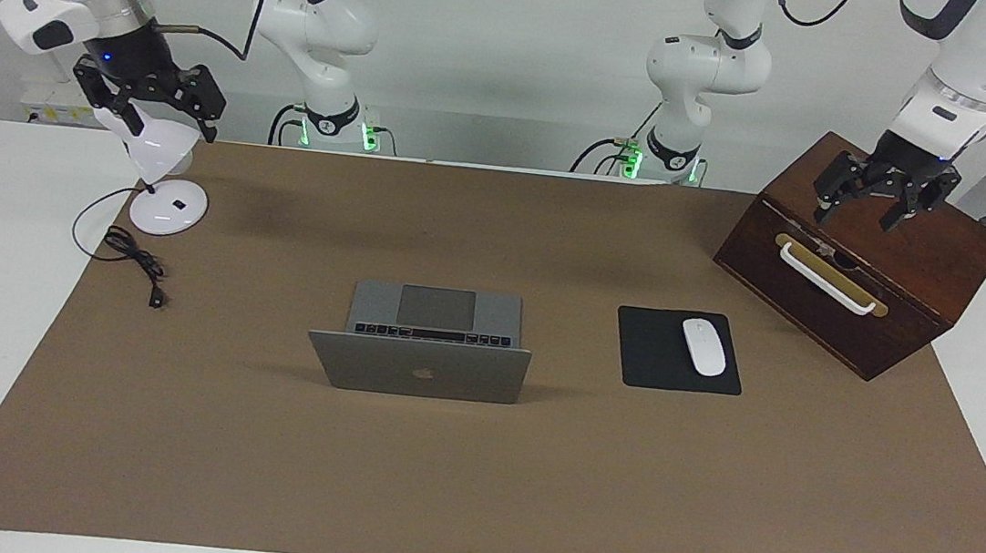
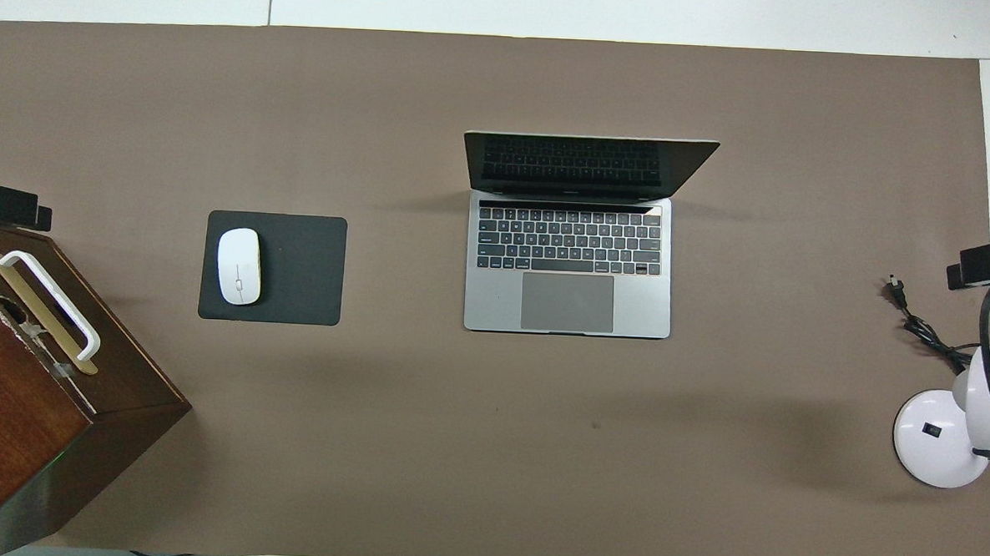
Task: Close laptop with both arms
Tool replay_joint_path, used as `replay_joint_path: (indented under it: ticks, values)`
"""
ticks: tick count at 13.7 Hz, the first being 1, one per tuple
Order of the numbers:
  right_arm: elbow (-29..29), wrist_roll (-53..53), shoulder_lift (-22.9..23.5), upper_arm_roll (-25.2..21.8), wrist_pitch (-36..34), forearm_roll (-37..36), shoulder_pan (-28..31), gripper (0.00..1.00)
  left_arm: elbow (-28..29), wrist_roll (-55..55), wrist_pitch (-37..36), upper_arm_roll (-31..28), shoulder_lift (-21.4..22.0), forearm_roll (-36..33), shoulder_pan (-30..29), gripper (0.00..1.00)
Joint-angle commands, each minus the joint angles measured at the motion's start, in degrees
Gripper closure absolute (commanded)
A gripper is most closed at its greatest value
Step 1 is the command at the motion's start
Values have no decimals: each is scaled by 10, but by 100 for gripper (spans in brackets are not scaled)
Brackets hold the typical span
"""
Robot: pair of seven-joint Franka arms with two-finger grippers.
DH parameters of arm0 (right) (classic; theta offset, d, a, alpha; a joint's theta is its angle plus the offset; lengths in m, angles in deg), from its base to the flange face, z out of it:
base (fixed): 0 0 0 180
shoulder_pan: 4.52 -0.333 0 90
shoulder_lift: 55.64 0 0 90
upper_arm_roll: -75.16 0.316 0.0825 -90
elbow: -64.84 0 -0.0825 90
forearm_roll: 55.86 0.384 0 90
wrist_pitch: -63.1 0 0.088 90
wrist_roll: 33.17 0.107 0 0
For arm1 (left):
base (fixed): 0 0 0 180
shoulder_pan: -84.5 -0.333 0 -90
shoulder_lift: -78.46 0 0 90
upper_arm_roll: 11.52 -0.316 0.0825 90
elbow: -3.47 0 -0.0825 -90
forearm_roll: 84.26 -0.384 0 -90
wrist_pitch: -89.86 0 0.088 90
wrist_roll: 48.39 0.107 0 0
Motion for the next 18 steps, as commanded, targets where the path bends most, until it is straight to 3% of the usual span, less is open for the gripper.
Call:
replay_joint_path:
  ticks: [1,7,9,13,14,16,17,18]
  values:
    - [6,11,-5,4,8,-2,3,0,5,2,-3,3,5,6,-5,0]
    - [0,7,1,1,44,12,14,0,5,2,-3,3,5,6,-3,0]
    - [-21,7,25,-2,68,5,15,0,5,2,-4,3,5,6,-2,0]
    - [-186,7,175,-2,112,2,13,5,5,3,-4,3,6,6,0,0]
    - [-234,7,219,1,123,2,8,22,5,3,-3,3,5,6,0,0]
    - [-320,11,299,7,150,2,-2,75,4,3,5,4,5,5,3,0]
    - [-325,22,324,6,197,2,-24,97,3,2,3,4,5,5,2,0]
    - [-327,39,347,5,242,2,-38,100,3,2,3,4,4,4,2,0]
